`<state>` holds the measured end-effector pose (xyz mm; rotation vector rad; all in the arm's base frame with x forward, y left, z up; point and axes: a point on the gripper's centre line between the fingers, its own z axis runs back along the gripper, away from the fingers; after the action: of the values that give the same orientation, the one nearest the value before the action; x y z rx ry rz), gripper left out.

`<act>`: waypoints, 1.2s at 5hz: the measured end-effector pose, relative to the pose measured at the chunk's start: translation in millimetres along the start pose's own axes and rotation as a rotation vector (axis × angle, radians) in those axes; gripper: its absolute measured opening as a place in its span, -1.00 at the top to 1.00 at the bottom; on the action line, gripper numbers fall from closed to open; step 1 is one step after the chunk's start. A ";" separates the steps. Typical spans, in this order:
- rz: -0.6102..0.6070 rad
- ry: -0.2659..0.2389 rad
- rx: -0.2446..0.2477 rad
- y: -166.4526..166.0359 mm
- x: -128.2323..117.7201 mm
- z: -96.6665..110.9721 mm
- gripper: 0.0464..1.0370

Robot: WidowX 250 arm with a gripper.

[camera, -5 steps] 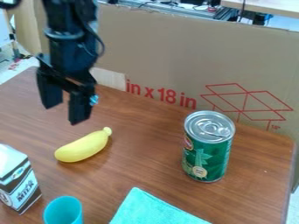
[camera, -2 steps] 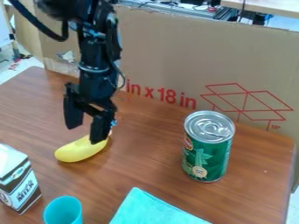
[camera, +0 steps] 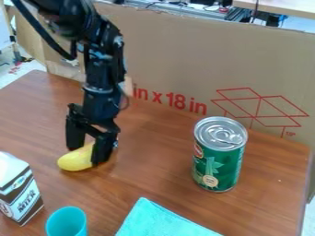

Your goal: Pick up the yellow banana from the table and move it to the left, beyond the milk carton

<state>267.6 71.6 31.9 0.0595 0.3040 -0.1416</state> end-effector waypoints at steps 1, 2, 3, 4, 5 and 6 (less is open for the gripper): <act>0.020 0.003 -0.008 3.3 -1.4 -1.5 -0.83; 0.013 -0.008 -0.060 3.7 -5.5 2.2 -0.26; 0.019 -0.091 -0.088 3.6 -15.3 33.1 -0.07; 0.086 -0.227 -0.123 22.5 -33.3 77.7 -0.07; 0.187 -0.282 -0.109 45.8 -55.7 103.4 -0.07; 0.363 -0.275 -0.096 90.7 -76.6 101.1 -0.07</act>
<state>238.4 163.1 154.7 -0.0012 0.0219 0.2238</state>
